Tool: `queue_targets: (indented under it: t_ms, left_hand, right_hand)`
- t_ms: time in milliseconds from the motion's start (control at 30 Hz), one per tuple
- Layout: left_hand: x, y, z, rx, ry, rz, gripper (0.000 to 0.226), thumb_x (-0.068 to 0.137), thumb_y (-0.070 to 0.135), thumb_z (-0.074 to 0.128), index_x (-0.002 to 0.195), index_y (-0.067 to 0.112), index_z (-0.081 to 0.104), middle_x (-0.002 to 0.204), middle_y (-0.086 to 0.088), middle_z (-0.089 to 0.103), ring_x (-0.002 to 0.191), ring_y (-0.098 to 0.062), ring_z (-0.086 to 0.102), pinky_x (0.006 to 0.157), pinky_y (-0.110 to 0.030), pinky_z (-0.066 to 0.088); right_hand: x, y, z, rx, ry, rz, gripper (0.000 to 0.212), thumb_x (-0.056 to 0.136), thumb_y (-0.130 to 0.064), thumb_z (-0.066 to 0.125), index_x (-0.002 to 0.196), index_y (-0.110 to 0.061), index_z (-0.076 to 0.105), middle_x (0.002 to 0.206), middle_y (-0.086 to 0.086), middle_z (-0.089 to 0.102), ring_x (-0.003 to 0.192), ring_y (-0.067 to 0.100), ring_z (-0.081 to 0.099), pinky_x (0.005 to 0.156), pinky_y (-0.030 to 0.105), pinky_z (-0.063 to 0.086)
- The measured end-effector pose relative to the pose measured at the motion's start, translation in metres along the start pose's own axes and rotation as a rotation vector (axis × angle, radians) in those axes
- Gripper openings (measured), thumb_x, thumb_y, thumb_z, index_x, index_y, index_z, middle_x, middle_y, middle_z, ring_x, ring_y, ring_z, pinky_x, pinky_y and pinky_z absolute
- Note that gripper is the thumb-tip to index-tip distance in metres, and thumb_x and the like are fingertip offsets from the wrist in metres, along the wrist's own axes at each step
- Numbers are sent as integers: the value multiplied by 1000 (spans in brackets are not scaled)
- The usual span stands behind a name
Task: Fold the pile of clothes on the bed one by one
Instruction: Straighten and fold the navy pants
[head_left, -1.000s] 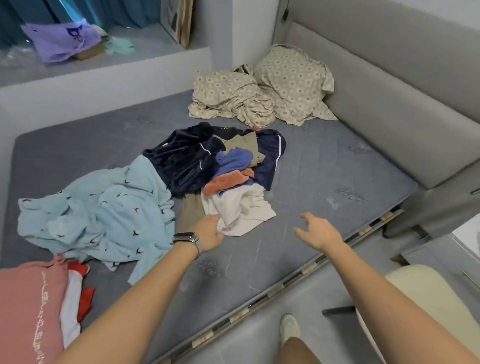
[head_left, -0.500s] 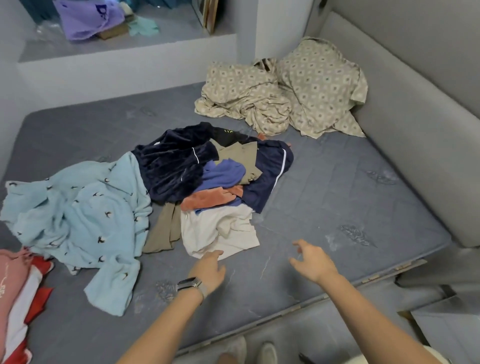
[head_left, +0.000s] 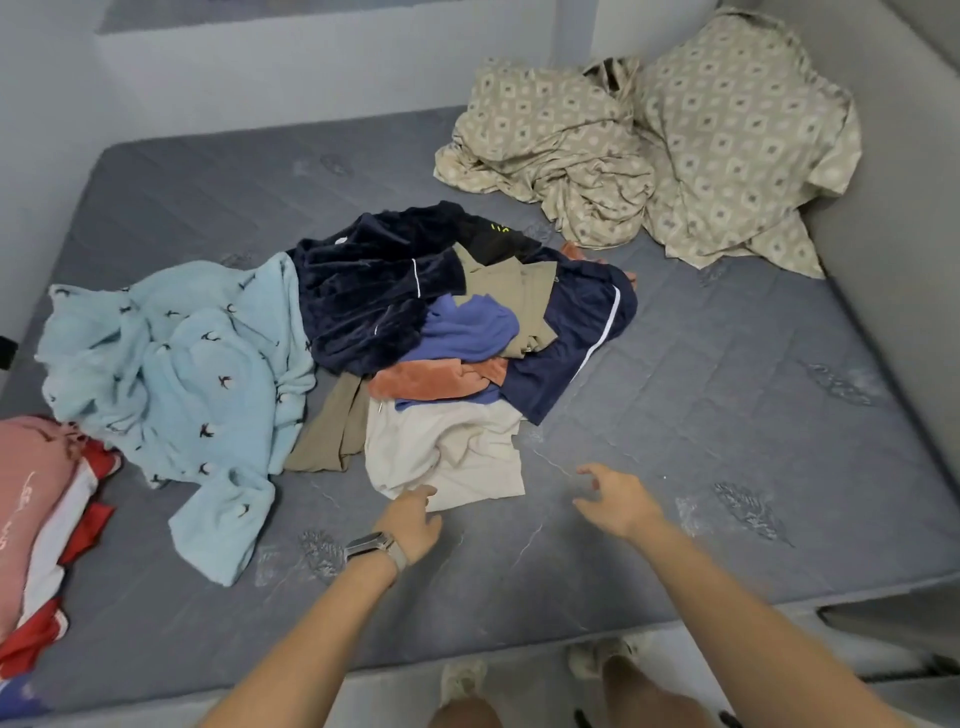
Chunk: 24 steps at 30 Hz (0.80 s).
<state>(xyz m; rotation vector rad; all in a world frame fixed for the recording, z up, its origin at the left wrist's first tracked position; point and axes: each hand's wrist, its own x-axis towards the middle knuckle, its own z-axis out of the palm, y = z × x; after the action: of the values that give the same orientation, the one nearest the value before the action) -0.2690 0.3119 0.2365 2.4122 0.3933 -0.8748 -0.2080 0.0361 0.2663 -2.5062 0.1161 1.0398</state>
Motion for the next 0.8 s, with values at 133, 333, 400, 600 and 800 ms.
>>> queue_targets:
  t_ms: [133, 333, 400, 600, 800]
  left_hand:
    - [16, 32, 10, -54, 59, -89, 49, 94, 19, 52, 140, 7, 40, 137, -12, 50, 123, -22, 50, 100, -24, 36]
    - [43, 123, 80, -281, 116, -212, 41, 92, 18, 54, 133, 12, 48, 122, -7, 61, 106, -22, 60, 90, -26, 45]
    - [57, 154, 113, -287, 67, -182, 44, 94, 19, 53, 136, 14, 46, 131, -5, 58, 119, -21, 56, 97, -21, 38]
    - [115, 188, 172, -277, 87, -118, 53, 91, 31, 54, 141, 32, 37, 141, 4, 46, 127, -16, 49, 103, -25, 38]
    - [218, 162, 206, -78, 212, -47, 52, 93, 32, 52, 141, 24, 36, 140, -1, 43, 125, -21, 46, 102, -31, 39]
  right_hand:
    - [42, 19, -38, 10, -8, -57, 46, 90, -23, 57, 135, -22, 49, 125, 4, 58, 117, 22, 53, 99, 30, 44]
    - [116, 72, -82, -84, -103, -89, 43, 89, -17, 57, 131, -17, 53, 118, 5, 65, 115, 20, 57, 96, 24, 41]
    - [144, 86, -87, -87, -118, -40, 43, 89, -18, 58, 131, -14, 53, 120, 7, 65, 116, 21, 58, 96, 23, 40]
    - [235, 93, -79, 47, -97, 35, 29, 86, -27, 63, 108, -8, 60, 106, 9, 65, 107, 24, 62, 81, 25, 43]
    - [345, 62, -40, 638, -66, 112, 22, 91, -33, 63, 89, -13, 55, 88, 3, 60, 70, 15, 53, 60, 25, 46]
